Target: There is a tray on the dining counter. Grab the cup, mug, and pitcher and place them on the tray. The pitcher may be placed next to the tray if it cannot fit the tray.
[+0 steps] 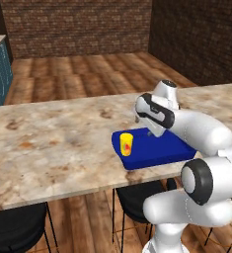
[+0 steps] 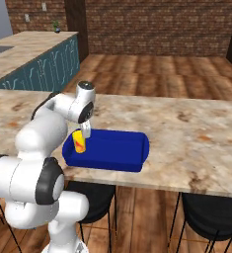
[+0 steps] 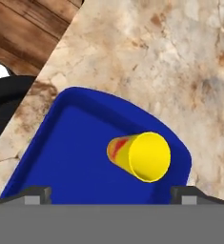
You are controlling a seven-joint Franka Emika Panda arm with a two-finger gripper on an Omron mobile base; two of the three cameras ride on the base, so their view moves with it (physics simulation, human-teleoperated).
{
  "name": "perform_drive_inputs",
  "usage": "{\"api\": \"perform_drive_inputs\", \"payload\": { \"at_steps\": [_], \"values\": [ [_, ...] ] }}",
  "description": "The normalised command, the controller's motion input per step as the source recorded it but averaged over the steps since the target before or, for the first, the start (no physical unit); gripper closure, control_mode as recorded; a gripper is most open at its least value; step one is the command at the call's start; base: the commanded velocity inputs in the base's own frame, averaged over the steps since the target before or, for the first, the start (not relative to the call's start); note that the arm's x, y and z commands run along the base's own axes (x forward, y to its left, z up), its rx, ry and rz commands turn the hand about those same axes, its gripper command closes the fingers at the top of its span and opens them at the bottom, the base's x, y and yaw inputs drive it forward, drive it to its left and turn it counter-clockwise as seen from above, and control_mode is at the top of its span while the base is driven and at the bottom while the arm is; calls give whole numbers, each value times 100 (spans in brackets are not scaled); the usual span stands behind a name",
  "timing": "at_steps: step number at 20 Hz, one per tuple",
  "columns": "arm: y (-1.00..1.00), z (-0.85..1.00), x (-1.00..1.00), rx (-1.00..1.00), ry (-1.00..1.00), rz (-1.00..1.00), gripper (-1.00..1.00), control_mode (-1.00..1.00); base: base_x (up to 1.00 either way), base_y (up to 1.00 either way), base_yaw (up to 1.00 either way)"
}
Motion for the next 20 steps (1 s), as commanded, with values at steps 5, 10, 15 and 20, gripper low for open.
{"api": "perform_drive_inputs", "payload": {
  "at_steps": [5, 10, 15, 20],
  "values": [
    [-23, 54, -50, 1, 18, -45, -100, -100, 0, 0, 0],
    [-14, 39, -67, 2, 19, -70, -100, -100, 0, 0, 0],
    [0, 33, -75, 1, 12, -89, -100, -100, 0, 0, 0],
    [0, 18, -90, 10, 1, -99, -100, -100, 0, 0, 0]
  ]
}}
